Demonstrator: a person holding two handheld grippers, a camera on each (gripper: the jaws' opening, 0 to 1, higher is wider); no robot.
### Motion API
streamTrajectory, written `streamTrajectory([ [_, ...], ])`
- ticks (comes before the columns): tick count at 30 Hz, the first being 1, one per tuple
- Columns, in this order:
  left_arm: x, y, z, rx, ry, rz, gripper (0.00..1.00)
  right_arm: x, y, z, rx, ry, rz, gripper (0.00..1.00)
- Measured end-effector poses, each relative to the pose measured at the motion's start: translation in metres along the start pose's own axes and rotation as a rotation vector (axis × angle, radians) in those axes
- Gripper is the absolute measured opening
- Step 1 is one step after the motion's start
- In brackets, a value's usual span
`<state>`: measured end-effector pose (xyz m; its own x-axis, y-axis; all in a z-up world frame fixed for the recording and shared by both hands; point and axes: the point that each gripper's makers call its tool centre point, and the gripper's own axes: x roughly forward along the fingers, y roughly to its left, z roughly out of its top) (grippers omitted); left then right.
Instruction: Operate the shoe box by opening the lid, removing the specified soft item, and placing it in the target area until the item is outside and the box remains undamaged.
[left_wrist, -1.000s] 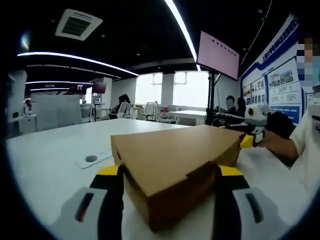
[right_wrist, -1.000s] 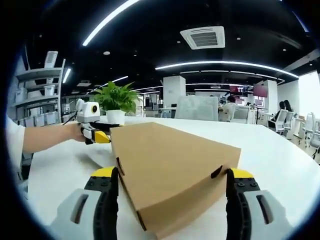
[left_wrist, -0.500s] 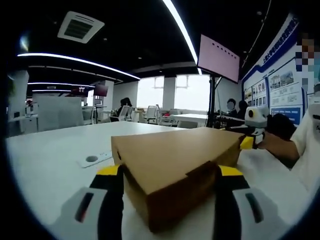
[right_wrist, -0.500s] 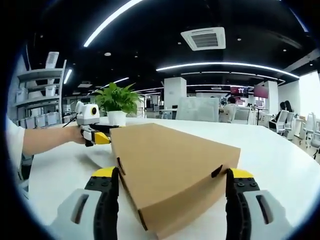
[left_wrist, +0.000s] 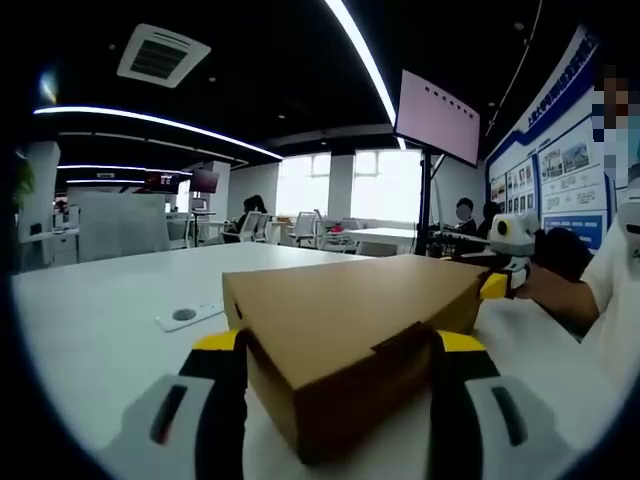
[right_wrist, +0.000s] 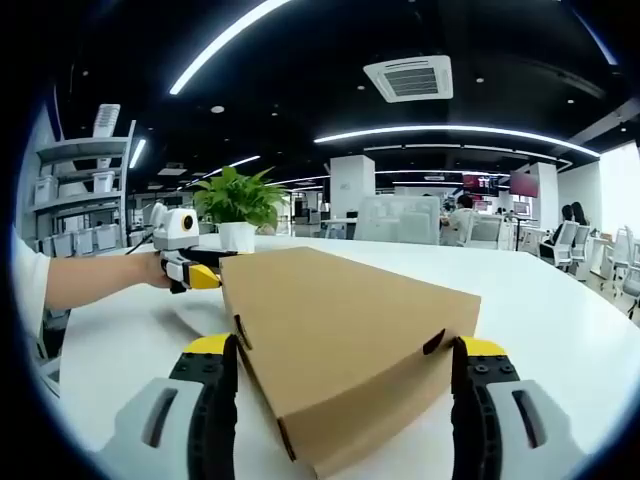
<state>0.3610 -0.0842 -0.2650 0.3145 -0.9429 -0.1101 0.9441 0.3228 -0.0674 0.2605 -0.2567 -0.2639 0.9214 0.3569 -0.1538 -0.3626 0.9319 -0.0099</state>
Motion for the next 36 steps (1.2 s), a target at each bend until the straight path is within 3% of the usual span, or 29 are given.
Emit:
streamTrajectory([
  [8,-0.005,-0.004,-0.001,0.001,0.018,0.014,0.76,-0.002,0.003,0.000,-0.003,-0.005,0.012,0.90],
  [17,-0.013,-0.019,-0.001,-0.003,-0.001,0.040,0.76,-0.007,0.007,-0.001,-0.005,-0.017,0.025,0.89],
  [23,-0.020,-0.012,0.000,-0.005,-0.014,0.059,0.76,-0.008,0.007,-0.001,-0.007,-0.012,0.034,0.87],
  [36,-0.027,-0.031,-0.002,-0.013,0.017,0.114,0.76,-0.014,0.014,-0.002,-0.011,-0.019,0.071,0.86],
])
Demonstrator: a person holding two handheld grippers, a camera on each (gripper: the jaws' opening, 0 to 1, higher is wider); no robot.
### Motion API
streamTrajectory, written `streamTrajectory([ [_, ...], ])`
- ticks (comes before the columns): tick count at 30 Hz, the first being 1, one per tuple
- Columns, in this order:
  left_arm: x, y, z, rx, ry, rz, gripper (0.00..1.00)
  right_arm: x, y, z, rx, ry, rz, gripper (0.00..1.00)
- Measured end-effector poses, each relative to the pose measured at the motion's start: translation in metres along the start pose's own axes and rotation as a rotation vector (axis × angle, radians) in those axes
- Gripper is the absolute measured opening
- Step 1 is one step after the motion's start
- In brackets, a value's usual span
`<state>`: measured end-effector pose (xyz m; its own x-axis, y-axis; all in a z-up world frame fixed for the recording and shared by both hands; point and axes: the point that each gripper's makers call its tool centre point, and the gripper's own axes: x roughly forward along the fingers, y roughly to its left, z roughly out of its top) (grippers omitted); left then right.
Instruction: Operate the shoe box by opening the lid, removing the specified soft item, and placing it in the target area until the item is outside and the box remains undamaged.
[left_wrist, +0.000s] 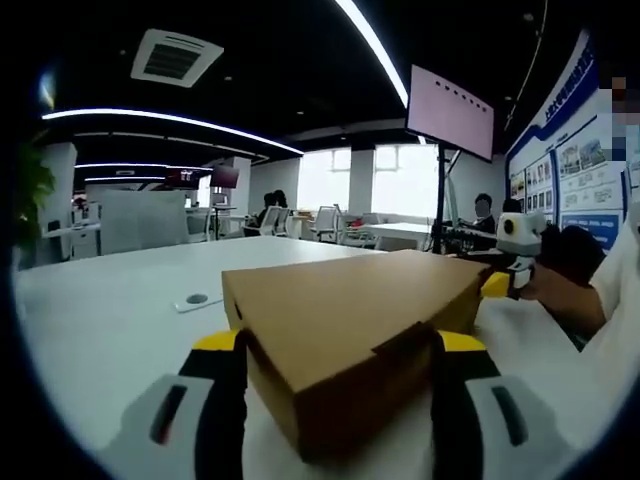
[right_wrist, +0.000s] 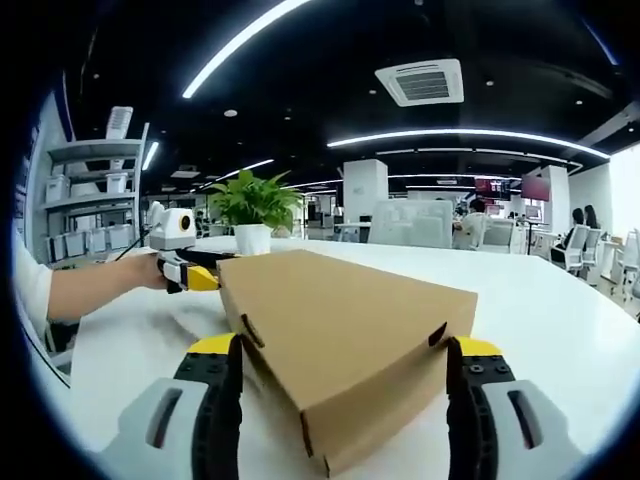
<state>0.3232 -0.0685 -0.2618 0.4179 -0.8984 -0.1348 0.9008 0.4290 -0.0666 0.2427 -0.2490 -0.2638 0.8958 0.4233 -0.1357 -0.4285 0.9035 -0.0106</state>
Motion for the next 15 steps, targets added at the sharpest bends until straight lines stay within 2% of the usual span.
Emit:
streamTrajectory([
  [7,-0.004,0.002,0.000,-0.006,-0.001,0.029,0.76,-0.002,0.004,-0.001,0.001,-0.010,0.010,0.84],
  [15,-0.011,-0.008,-0.003,-0.009,-0.003,0.062,0.76,-0.003,0.006,-0.001,-0.001,-0.007,0.025,0.84],
])
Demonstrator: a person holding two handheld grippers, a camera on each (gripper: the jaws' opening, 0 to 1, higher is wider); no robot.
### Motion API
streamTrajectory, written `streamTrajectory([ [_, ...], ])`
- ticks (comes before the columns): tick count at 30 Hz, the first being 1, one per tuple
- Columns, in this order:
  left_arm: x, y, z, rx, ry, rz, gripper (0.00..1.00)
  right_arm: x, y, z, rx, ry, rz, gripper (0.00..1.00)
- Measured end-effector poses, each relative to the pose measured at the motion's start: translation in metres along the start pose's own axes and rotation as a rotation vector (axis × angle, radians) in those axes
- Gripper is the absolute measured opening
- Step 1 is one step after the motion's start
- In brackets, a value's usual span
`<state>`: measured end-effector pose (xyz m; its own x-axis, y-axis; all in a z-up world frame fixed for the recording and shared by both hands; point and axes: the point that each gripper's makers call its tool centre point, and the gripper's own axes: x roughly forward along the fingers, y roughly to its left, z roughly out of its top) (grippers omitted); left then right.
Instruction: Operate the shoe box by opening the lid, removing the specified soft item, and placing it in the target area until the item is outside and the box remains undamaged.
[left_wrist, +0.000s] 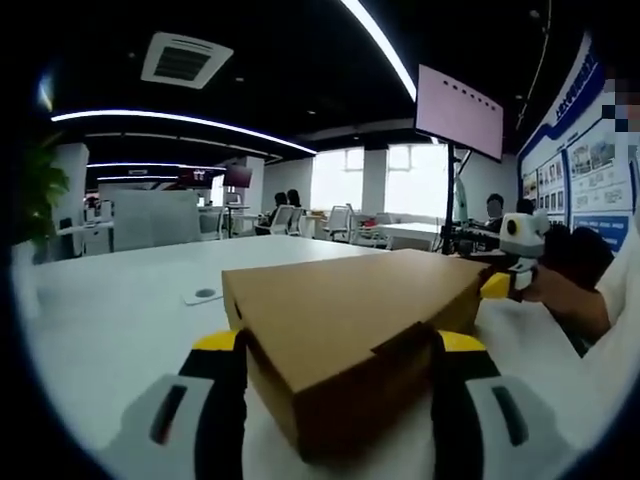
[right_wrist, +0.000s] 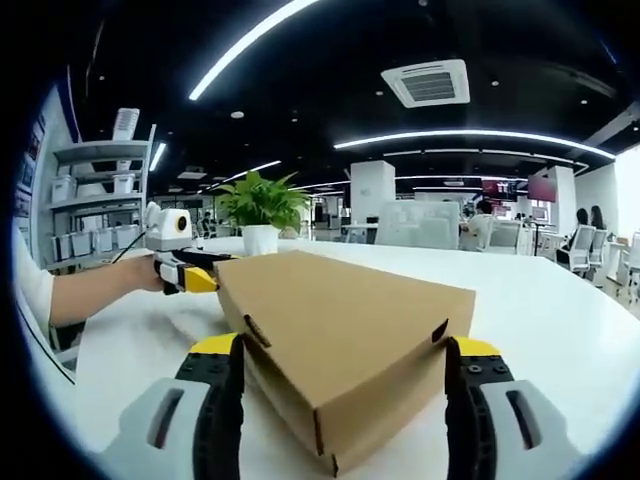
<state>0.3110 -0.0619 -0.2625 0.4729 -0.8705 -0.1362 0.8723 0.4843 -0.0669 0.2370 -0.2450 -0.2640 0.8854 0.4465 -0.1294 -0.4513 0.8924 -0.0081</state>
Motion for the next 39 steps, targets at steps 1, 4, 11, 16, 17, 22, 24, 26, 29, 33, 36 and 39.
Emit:
streamTrajectory([
  [1,-0.001,-0.001,0.000,0.000,-0.003,0.003,0.76,0.000,0.000,0.000,0.000,0.002,0.000,0.84],
  [4,-0.003,-0.008,-0.001,-0.001,-0.008,0.011,0.76,-0.001,0.001,-0.001,0.000,0.006,0.006,0.83],
  [11,-0.010,-0.017,-0.003,-0.004,-0.017,0.035,0.76,-0.002,0.001,-0.001,0.005,0.012,0.016,0.81],
  [16,-0.012,-0.022,-0.004,-0.022,-0.003,0.061,0.75,-0.004,0.000,-0.001,0.007,0.013,0.018,0.81],
  [17,-0.012,-0.022,-0.004,-0.026,-0.002,0.064,0.74,-0.003,0.000,-0.001,0.006,0.013,0.018,0.81],
  [22,-0.014,-0.027,-0.006,-0.027,-0.022,0.075,0.74,-0.003,0.000,-0.001,0.006,0.016,0.017,0.81],
  [24,-0.015,-0.028,-0.006,-0.028,-0.027,0.076,0.74,-0.003,0.000,-0.001,0.005,0.016,0.018,0.80],
  [26,-0.016,-0.030,-0.006,-0.027,-0.033,0.080,0.74,-0.003,0.000,-0.001,0.005,0.015,0.021,0.80],
  [29,-0.018,-0.022,-0.007,-0.016,-0.036,0.083,0.73,-0.004,0.002,-0.001,0.003,0.018,0.030,0.80],
  [33,-0.020,-0.021,-0.008,-0.004,-0.039,0.074,0.72,-0.004,0.004,0.000,0.002,0.027,0.036,0.80],
  [36,-0.020,-0.016,-0.009,-0.004,-0.051,0.077,0.72,-0.004,0.004,-0.001,0.002,0.023,0.037,0.80],
  [39,-0.020,-0.005,-0.008,-0.006,-0.051,0.076,0.72,-0.003,0.004,0.000,0.008,0.019,0.033,0.82],
])
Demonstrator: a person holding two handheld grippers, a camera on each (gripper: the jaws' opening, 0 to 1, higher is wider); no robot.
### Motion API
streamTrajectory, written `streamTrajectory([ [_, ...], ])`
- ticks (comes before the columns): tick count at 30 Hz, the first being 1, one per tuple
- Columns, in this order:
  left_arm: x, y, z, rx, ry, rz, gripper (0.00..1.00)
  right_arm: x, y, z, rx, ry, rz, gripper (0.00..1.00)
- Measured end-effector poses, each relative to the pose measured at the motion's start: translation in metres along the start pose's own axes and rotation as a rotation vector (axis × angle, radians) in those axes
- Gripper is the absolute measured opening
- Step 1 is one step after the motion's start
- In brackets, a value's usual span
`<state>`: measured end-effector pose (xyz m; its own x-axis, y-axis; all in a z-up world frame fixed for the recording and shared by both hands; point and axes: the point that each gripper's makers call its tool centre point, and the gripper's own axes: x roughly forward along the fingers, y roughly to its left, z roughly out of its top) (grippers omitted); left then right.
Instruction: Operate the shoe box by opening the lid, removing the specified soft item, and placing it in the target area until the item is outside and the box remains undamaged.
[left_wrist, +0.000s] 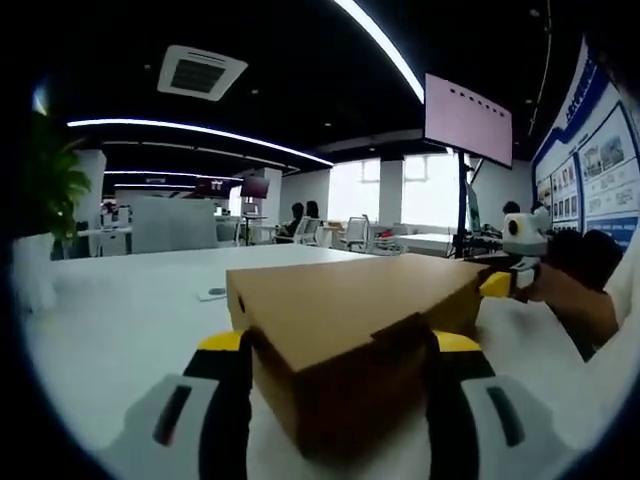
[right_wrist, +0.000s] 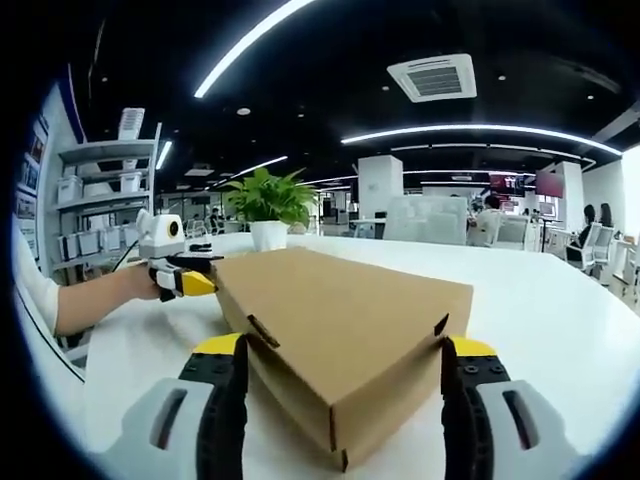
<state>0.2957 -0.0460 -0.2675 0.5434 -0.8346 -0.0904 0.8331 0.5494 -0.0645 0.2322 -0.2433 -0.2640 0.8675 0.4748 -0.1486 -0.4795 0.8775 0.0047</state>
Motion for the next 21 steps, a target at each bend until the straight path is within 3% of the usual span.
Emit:
streamTrajectory([
  [9,0.000,0.011,0.001,0.001,0.006,-0.001,0.71,0.002,0.002,-0.001,-0.011,-0.001,-0.024,0.84],
  [16,0.004,0.002,-0.001,0.035,0.017,-0.010,0.77,0.008,0.006,-0.005,-0.065,0.012,-0.068,0.89],
  [19,0.004,0.001,-0.003,0.075,0.041,-0.010,0.79,0.007,0.002,-0.002,-0.027,0.002,-0.072,0.89],
  [21,0.004,0.007,0.000,0.036,0.031,0.014,0.74,0.007,0.001,0.000,-0.009,-0.003,-0.070,0.89],
])
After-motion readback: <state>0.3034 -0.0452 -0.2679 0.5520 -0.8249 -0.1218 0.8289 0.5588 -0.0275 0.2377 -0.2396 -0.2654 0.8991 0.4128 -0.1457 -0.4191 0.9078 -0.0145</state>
